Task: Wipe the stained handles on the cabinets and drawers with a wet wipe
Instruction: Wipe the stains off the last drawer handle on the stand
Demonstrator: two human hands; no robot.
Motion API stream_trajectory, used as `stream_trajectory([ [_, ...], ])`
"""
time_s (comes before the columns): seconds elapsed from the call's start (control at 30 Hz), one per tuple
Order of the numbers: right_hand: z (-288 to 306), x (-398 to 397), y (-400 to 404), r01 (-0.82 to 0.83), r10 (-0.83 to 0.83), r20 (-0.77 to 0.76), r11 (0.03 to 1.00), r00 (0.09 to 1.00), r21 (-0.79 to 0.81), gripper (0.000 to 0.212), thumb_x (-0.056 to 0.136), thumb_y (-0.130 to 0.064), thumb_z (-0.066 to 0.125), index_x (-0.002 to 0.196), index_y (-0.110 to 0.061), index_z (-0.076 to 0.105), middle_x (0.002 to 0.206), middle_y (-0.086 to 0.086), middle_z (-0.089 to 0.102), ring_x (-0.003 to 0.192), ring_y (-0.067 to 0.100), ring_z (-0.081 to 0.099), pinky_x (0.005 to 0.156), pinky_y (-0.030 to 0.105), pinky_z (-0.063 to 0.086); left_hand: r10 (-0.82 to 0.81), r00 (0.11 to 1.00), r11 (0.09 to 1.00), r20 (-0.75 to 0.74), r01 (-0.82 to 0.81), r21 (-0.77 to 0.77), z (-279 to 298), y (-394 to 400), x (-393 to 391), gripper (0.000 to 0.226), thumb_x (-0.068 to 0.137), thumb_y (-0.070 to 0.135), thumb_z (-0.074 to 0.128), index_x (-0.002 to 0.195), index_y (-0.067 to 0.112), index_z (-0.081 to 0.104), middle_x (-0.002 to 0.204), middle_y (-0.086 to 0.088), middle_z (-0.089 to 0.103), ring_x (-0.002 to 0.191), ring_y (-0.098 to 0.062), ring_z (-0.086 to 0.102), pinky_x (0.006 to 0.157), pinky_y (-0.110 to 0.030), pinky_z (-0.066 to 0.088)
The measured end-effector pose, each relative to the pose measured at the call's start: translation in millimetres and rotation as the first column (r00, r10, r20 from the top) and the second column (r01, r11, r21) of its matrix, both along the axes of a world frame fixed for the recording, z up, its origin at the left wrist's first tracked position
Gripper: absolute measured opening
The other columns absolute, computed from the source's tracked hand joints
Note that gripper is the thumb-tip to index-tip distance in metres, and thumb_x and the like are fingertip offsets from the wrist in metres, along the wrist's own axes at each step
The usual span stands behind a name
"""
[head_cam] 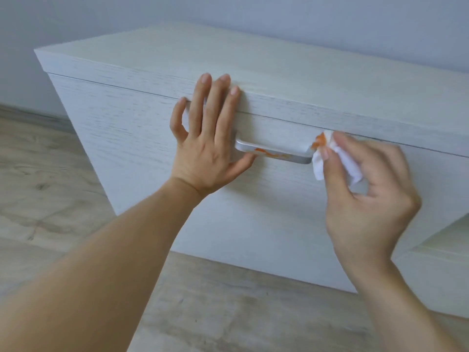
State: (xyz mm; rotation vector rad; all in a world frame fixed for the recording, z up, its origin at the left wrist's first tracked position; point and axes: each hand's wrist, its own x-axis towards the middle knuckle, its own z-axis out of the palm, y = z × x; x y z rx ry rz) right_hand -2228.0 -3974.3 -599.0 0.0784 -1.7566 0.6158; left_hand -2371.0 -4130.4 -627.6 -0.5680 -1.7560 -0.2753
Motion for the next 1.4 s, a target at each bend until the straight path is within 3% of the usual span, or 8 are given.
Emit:
stream_trajectory([
  [0.1, -14, -4, 7, 0.008, -0.008, -0.029, 1.0, 1.0, -0.009, 0.013, 0.086, 0.001, 0.067, 0.099, 0.002, 0.069, 0.089, 0.007, 0.057, 0.082, -0.004, 0.052, 0.081, 0.003, 0.038, -0.017, 0.999, 1.0, -0.038, 0.018, 0.023, -2, 2, -5, 0.082, 0.086, 0.063, 0.042, 0.141, 0.004, 0.028, 0.145, -0.018, 0.039, 0.139, -0.033, 0.024, 0.108, -0.045, 0.012],
  [0.47, -23, -18, 4, -0.18, 0.201, 0.055, 0.949, 0.978, -0.259, 0.013, 0.092, -0.005, 0.06, 0.092, -0.002, 0.073, 0.093, 0.008, 0.069, 0.09, -0.004, 0.062, 0.079, 0.01, 0.043, -0.01, 0.998, 0.998, -0.055, 0.013, 0.063, -1, 8, -5, 0.084, 0.081, 0.062, 0.04, 0.139, 0.002, 0.027, 0.142, -0.023, 0.04, 0.135, -0.037, 0.024, 0.104, -0.045, 0.016],
  [0.57, -21, -15, -1, -0.268, 0.322, 0.048, 0.853, 0.945, -0.448, 0.016, 0.094, -0.011, 0.059, 0.085, -0.008, 0.073, 0.093, 0.0, 0.072, 0.094, 0.004, 0.066, 0.079, 0.011, 0.045, -0.007, 0.999, 0.997, -0.05, 0.011, 0.08, -1, 10, -5, 0.084, 0.082, 0.064, 0.037, 0.138, 0.003, 0.026, 0.142, -0.023, 0.038, 0.134, -0.037, 0.022, 0.104, -0.045, 0.016],
  [0.63, -16, -15, 0, -0.349, 0.434, 0.001, 0.724, 0.901, -0.595, 0.009, 0.09, -0.007, 0.064, 0.093, -0.011, 0.072, 0.092, -0.002, 0.074, 0.088, 0.002, 0.067, 0.076, 0.01, 0.047, -0.008, 0.999, 0.996, -0.047, 0.012, 0.088, -2, 11, -6, 0.084, 0.083, 0.065, 0.036, 0.139, 0.004, 0.025, 0.143, -0.023, 0.037, 0.135, -0.037, 0.021, 0.105, -0.044, 0.013],
  [0.73, -14, -15, 2, -0.404, 0.522, -0.022, 0.631, 0.853, -0.663, 0.014, 0.087, -0.006, 0.067, 0.098, -0.014, 0.071, 0.091, -0.004, 0.075, 0.084, 0.005, 0.069, 0.075, 0.011, 0.049, 0.005, 0.998, 0.996, -0.055, 0.0, 0.092, -3, 12, -7, 0.086, 0.081, 0.067, 0.034, 0.139, 0.005, 0.024, 0.144, -0.021, 0.034, 0.135, -0.036, 0.02, 0.106, -0.044, 0.013],
  [0.9, -15, -18, -1, -0.392, 0.484, -0.013, 0.692, 0.875, -0.606, 0.018, 0.087, -0.006, 0.066, 0.092, -0.022, 0.072, 0.086, -0.001, 0.073, 0.08, 0.003, 0.067, 0.076, 0.011, 0.047, 0.037, 0.996, 0.994, -0.079, -0.029, 0.101, -4, 12, -9, 0.086, 0.081, 0.065, 0.036, 0.139, 0.003, 0.025, 0.143, -0.023, 0.035, 0.135, -0.037, 0.021, 0.105, -0.045, 0.016],
  [1.07, -18, -19, -1, -0.347, 0.398, 0.026, 0.827, 0.917, -0.443, 0.013, 0.089, -0.004, 0.064, 0.096, -0.011, 0.072, 0.083, 0.004, 0.07, 0.081, 0.002, 0.064, 0.077, 0.011, 0.044, 0.037, 0.996, 0.994, -0.078, -0.028, 0.105, -3, 12, -10, 0.085, 0.081, 0.065, 0.036, 0.139, 0.003, 0.025, 0.143, -0.024, 0.036, 0.134, -0.038, 0.022, 0.105, -0.045, 0.018],
  [1.4, -28, -19, -2, -0.319, 0.322, -0.056, 0.87, 0.945, -0.375, 0.023, 0.084, -0.002, 0.069, 0.104, -0.014, 0.066, 0.09, -0.007, 0.065, 0.082, -0.003, 0.063, 0.076, 0.013, 0.047, 0.02, 0.998, 0.995, -0.058, -0.014, 0.103, -3, 12, -8, 0.085, 0.082, 0.064, 0.037, 0.14, 0.003, 0.024, 0.144, -0.025, 0.035, 0.135, -0.038, 0.02, 0.107, -0.043, 0.013],
])
